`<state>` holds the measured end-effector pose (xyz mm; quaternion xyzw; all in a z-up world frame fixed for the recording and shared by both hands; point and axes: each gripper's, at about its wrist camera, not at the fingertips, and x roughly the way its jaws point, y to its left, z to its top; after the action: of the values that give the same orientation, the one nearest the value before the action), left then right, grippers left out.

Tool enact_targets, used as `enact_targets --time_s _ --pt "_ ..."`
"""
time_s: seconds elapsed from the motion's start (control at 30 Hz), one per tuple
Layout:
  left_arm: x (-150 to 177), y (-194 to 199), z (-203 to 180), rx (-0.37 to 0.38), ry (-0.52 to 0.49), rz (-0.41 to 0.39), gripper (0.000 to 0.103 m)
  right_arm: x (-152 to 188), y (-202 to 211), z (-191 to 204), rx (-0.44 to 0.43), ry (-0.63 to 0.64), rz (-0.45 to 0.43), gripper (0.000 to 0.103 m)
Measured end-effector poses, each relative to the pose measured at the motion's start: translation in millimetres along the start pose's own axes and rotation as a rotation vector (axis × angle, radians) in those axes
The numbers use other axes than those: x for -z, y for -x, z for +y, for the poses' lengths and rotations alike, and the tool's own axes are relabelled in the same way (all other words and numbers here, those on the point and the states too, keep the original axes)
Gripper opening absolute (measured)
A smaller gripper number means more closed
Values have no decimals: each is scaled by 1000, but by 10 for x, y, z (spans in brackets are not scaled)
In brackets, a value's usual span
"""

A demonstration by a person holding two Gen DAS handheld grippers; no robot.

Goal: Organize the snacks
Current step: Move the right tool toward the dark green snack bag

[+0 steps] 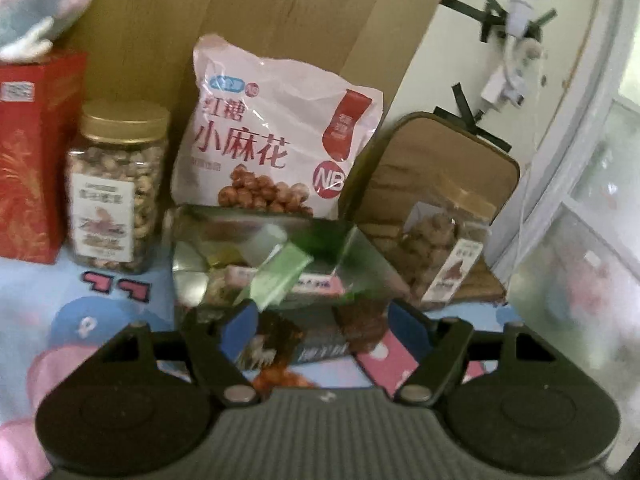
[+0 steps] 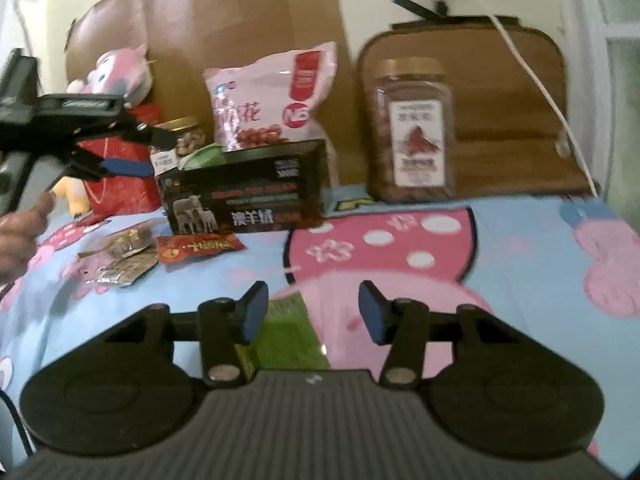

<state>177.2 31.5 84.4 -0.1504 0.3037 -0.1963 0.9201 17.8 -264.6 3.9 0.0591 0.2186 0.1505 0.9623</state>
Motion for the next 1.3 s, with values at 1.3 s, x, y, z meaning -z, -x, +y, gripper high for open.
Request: enact_targets --time_s 1.3 --pt "1386 275 -399 -215 -189 134 73 194 32 396 -16 227 146 76"
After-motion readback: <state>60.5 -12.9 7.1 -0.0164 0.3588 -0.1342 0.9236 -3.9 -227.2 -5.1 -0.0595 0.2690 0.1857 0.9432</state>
